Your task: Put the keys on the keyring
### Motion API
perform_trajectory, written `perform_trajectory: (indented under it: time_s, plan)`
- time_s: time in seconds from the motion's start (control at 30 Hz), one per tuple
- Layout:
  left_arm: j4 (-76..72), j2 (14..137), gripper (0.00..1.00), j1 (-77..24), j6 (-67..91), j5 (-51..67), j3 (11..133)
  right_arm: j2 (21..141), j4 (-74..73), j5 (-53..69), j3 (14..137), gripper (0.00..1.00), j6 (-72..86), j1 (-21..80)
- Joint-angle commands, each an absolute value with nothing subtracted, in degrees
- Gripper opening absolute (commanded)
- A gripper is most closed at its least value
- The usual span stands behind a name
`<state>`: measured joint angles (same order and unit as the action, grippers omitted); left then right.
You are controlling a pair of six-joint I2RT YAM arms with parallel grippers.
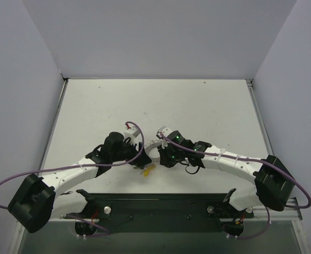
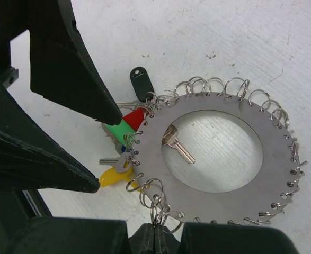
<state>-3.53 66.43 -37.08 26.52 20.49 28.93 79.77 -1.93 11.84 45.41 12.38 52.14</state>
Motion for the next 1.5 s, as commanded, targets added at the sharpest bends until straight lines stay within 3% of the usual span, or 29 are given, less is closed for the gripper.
perform_trajectory:
  time_s: [0.0, 0.27, 0.63, 1.47]
  plan:
    - [-12.73, 65.13, 0.72, -37.35, 30.84, 25.21, 27.95, 76.38, -1.14, 16.43, 44.91, 0.0, 13.1, 50.28]
    - [-22.93, 65.74, 0.7, -37.71, 32.78, 29.44, 25.93, 73.04, 1.49, 22.4, 43.24, 0.0, 12.92, 48.69]
    - [-23.9, 66.62, 0.65, -37.79, 28.21, 38.4, 28.74, 68.03, -2.71, 39.36, 45.61, 0.0, 5.55, 43.77]
    - [-25.93, 54.59, 0.62, -37.53, 29.45, 50.27, 30.41, 63.46, -16.25, 58.53, 57.03, 0.0, -4.56, 42.19]
